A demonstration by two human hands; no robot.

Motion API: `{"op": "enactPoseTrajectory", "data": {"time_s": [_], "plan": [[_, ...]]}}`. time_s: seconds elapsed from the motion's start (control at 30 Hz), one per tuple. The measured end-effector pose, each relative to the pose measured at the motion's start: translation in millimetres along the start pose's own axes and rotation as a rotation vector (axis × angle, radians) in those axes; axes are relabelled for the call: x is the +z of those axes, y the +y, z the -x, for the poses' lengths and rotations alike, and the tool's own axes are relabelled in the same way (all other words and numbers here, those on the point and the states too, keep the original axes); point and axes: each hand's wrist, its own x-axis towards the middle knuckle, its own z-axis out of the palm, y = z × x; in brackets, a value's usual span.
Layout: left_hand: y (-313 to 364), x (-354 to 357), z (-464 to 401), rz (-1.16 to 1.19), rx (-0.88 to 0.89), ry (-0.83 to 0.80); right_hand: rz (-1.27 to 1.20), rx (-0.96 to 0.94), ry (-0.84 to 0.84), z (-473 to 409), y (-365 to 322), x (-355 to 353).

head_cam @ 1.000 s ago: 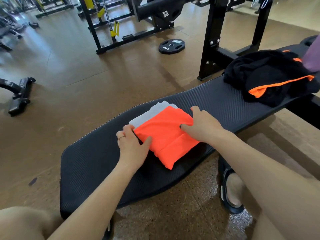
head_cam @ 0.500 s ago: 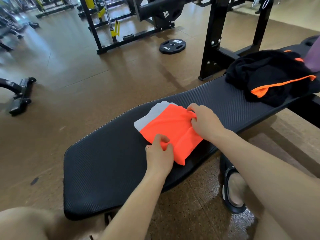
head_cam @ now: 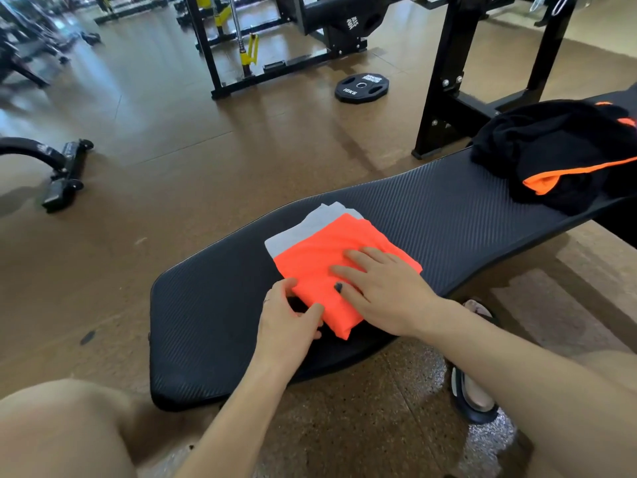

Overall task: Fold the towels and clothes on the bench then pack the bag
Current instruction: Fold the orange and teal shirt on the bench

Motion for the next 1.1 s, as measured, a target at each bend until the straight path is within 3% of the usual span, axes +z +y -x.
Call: {"op": "enactPoseTrajectory", "data": {"time_s": [0.2, 0.3, 0.5, 0.67, 0.83, 1.1], "plan": [[3.0, 2.4, 0.9, 0.025, 0.007, -0.068, 0.087, 0.039, 0.015, -15.9, 3.5, -12.2], [7.0, 17.4, 2.7, -0.12, 0.018, -0.114, 0.108, -0.037, 0.041, -28.8, 6.8, -12.7], [6.0, 28.8, -0.9, -0.218, -0.008, -0.111, 0.021, 0.097, -0.129, -53.7, 27.8, 10.5], [4.9, 27.4, -3.1, -0.186, -0.031, -0.13, 0.071, 0.014, -0.052, -65.9, 16.3, 2.3], [6.4, 26.3, -1.5, -0.182, -0.027, -0.133, 0.066, 0.052, -0.125, -71.3, 19.2, 12.5], [-18.2, -24.9, 12.9, -0.256, 0.0, -0.17, 0.047, 0.007, -0.143, -50.8, 5.5, 8.7]]}}
